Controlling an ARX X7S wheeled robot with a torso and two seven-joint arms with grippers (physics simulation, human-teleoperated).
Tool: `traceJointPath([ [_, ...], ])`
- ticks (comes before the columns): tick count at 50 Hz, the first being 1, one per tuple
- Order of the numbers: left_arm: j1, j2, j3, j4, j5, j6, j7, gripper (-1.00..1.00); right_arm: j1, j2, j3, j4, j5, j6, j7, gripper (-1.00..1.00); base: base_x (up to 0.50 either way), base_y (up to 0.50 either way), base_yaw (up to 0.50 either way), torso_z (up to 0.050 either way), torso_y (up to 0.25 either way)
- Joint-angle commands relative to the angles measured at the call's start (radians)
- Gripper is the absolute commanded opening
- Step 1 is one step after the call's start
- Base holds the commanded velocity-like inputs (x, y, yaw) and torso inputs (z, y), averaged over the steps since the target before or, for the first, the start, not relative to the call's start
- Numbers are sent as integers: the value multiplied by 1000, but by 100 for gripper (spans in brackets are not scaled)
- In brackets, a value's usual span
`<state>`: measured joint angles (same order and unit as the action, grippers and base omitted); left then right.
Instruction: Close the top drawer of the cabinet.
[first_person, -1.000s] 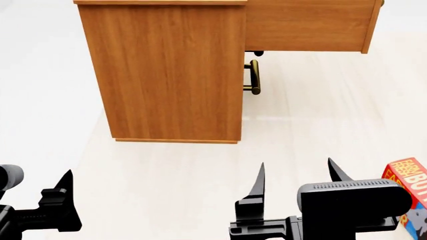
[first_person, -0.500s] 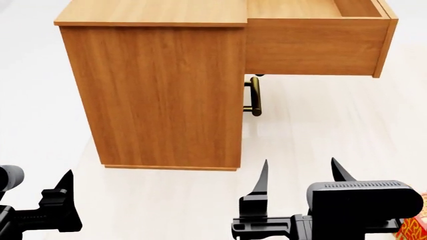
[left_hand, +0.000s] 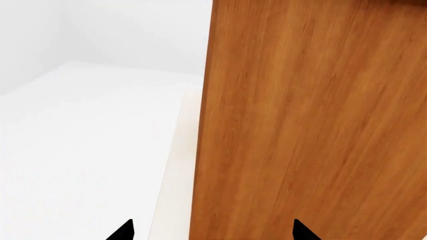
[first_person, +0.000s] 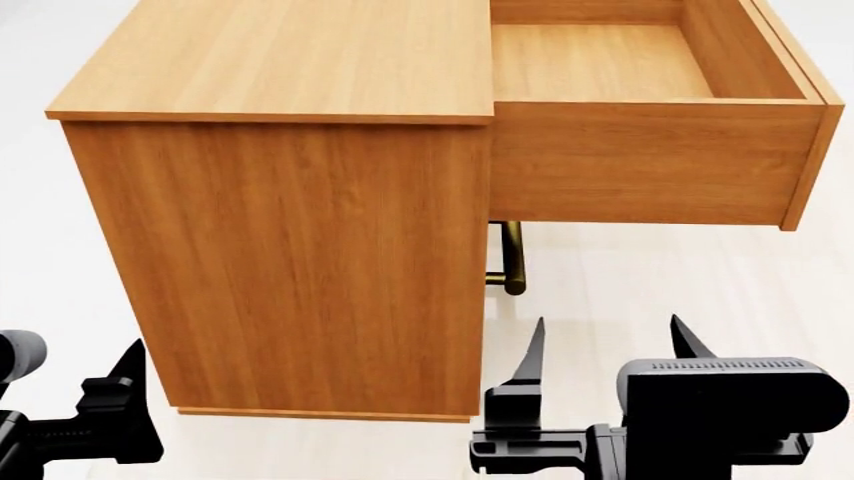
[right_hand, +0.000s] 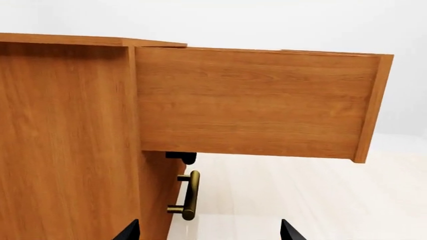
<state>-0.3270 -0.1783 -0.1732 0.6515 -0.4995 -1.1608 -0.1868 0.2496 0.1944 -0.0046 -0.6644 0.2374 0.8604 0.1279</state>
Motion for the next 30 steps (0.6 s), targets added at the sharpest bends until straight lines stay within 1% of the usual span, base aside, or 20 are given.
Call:
traceJointPath([
  [1, 1, -4, 1, -3, -6, 6, -7, 100, 21, 11, 18, 13, -6, 15, 25, 100, 0, 0, 0, 0, 0],
  [4, 14, -11, 19, -6, 12, 40, -8, 100, 27, 25, 25, 26, -31, -12, 42, 100, 0, 0, 0, 0, 0],
  [7, 18, -14, 22, -1, 18, 55, -11, 100, 58, 38, 76, 49, -25, 3, 50, 100, 0, 0, 0, 0, 0],
  [10, 31, -18, 27, 1, 24, 78, -9, 100, 56, 60, 115, 97, -44, -33, 60, 100, 0, 0, 0, 0, 0],
  [11, 38, -19, 32, -4, 29, 89, -7, 100, 64, 67, 148, 128, -47, -34, 71, 100, 0, 0, 0, 0, 0],
  [12, 38, -20, 32, -4, 29, 90, -8, 100, 64, 67, 148, 129, -47, -35, 71, 100, 0, 0, 0, 0, 0],
  [14, 41, -20, 34, -6, 28, 93, -8, 100, 81, 88, 178, 172, -58, -37, 81, 100, 0, 0, 0, 0, 0],
  [18, 47, -20, 39, 3, 27, 104, -7, 100, 107, 129, 199, 300, -117, -95, 119, 100, 0, 0, 0, 0, 0],
  [20, 46, -20, 37, -1, 21, 104, -4, 100, 135, 146, 232, 416, -130, -117, 137, 100, 0, 0, 0, 0, 0],
  [24, 44, -22, 32, 7, 13, 99, -5, 100, 183, 187, 252, 519, -162, -153, 162, 100, 0, 0, 0, 0, 0],
  [26, 46, -24, 31, 5, 13, 104, -4, 100, 212, 195, 281, 551, -151, -136, 167, 100, 0, 0, 0, 0, 0],
  [30, 44, -26, 29, -3, 12, 109, -6, 100, 262, 231, 293, 623, -188, -145, 209, 100, 0, 0, 0, 0, 0],
])
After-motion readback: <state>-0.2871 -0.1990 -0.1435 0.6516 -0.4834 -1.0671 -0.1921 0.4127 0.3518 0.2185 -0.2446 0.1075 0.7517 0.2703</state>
